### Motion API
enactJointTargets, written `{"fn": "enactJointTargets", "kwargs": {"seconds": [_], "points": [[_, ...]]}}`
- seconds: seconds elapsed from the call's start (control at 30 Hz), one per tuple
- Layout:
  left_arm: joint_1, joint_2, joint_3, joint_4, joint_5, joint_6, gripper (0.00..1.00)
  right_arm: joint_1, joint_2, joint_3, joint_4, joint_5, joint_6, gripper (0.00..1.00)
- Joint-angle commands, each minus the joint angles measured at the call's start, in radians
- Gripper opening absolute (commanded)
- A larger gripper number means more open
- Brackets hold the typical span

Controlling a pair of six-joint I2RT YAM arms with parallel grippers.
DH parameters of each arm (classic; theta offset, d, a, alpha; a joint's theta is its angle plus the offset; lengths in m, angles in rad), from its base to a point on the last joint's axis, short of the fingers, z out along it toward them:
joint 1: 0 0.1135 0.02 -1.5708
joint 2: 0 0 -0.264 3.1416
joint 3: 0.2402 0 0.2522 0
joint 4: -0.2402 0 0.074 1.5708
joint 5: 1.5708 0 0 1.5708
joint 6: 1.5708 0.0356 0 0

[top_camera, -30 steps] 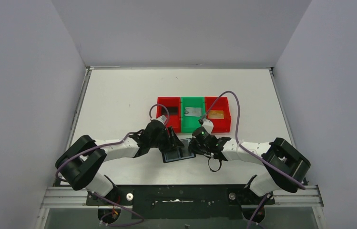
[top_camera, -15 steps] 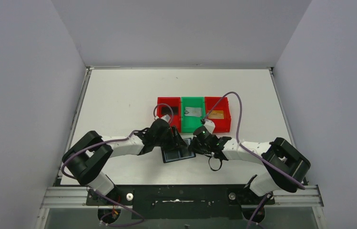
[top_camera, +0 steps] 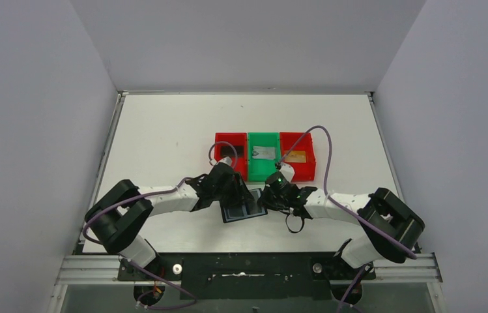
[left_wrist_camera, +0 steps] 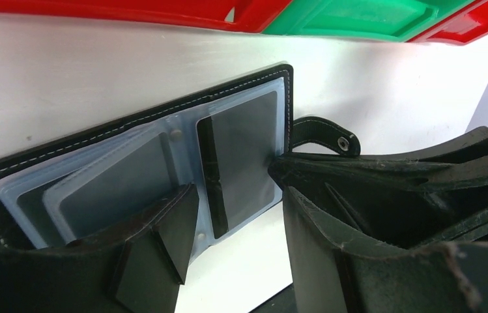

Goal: Take the credit cards out of the card holder

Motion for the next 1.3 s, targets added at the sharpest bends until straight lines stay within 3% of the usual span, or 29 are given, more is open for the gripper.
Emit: {"fn": "enactJointTargets", "kwargs": {"seconds": [0.0, 0.33, 0.67, 0.83, 1.0, 1.27], "points": [[-0.002, -0.045, 0.003, -0.075, -0.087, -0.010, 0.51, -0.011, 0.021, -0.037, -0.037, 0.034, 0.012, 0.12], [-0.022, 0.072, 0.079, -0.117, -0.049, 0.010, 0.48, -0.022, 0.031, -0.062, -0.003, -0.002, 0.031, 0.11], [-0.024, 0.060, 0.011, -0.076, -0.057, -0.028, 0.43, -0.030, 0.031, -0.060, 0.000, 0.000, 0.032, 0.11], [-0.024, 0.046, -0.044, 0.094, -0.015, -0.049, 0.27, -0.031, 0.037, -0.062, 0.007, -0.009, 0.028, 0.11], [-0.024, 0.043, -0.097, 0.223, 0.020, -0.073, 0.19, -0.034, 0.041, -0.060, 0.009, -0.019, 0.026, 0.11], [-0.021, 0.022, -0.141, 0.269, 0.025, -0.084, 0.00, -0.040, 0.030, -0.083, 0.023, -0.023, 0.039, 0.11]]}}
